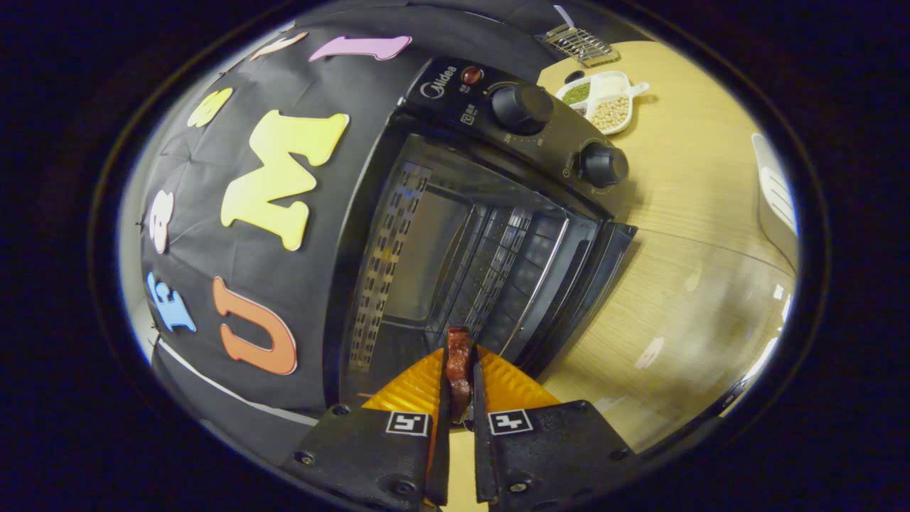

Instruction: Open the toaster oven, put the food inside, and close the toaster oven door.

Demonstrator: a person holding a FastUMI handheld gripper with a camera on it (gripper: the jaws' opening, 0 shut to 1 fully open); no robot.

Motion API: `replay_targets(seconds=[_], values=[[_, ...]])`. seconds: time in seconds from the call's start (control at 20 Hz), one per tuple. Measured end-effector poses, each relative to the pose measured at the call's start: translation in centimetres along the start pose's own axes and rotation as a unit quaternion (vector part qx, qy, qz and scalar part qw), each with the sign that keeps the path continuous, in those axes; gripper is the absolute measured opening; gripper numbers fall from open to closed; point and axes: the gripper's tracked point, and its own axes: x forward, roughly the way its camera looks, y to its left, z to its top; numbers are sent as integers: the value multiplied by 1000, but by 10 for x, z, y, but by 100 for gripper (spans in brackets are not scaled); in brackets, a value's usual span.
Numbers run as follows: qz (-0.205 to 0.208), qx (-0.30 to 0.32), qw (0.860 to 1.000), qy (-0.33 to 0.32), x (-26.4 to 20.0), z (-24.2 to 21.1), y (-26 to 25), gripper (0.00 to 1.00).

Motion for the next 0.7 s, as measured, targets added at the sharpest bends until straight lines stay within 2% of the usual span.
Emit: replay_targets(seconds=[0.3,0.45,0.6,0.7], values=[[-10,-28,999,-23,30,9,0,18],[-18,-61,998,-23,36,15,-1,19],[-34,-131,991,-20,34,17,-3,24],[-50,-187,981,-17,31,20,-2,30]])
